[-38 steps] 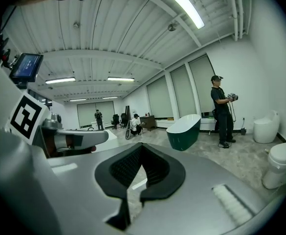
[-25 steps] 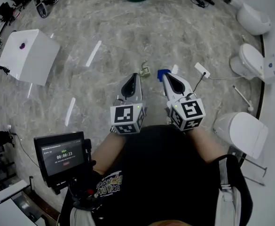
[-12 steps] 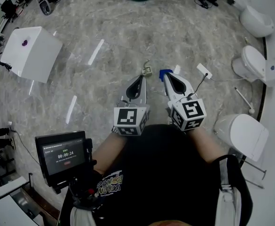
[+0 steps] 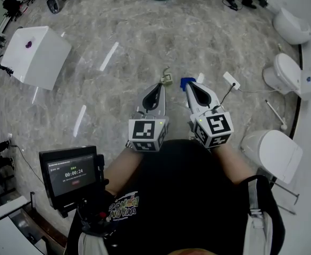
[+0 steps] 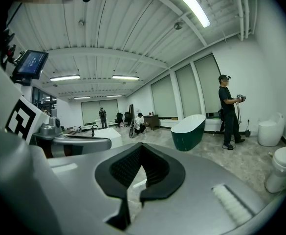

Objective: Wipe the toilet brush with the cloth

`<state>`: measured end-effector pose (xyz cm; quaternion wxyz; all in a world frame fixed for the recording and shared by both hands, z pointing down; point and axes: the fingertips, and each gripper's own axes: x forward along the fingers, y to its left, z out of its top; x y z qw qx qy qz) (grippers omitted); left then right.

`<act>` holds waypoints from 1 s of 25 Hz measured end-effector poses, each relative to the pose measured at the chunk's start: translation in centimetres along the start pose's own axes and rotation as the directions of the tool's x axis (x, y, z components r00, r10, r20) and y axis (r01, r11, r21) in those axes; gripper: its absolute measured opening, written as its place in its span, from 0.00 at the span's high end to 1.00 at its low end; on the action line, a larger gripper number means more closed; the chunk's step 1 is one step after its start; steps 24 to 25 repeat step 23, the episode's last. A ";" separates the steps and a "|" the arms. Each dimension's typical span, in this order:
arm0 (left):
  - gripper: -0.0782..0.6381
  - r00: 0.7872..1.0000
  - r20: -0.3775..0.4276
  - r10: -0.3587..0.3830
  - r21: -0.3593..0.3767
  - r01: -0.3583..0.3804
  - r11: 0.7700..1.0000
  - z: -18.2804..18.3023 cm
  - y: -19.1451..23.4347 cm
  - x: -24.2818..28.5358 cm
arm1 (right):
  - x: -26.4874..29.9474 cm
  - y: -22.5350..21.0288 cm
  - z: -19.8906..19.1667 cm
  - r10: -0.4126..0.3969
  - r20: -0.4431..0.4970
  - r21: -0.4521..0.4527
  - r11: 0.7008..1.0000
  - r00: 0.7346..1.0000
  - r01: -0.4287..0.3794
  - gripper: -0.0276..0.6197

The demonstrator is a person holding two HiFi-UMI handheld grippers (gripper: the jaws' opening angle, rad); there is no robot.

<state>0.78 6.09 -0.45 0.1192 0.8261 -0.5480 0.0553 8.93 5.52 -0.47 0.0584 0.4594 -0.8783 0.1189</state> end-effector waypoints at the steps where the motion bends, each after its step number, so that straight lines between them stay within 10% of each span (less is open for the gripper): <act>1: 0.88 1.000 0.001 0.002 0.001 -0.002 1.000 0.0 0.0 0.0 | 0.0 0.1 0.0 0.002 0.000 -0.001 1.000 1.000 -0.002 0.96; 25: 0.88 1.000 0.005 0.012 0.006 -0.012 1.000 0.2 0.2 0.0 | -0.3 0.1 0.1 0.000 0.000 -0.007 1.000 1.000 0.000 0.96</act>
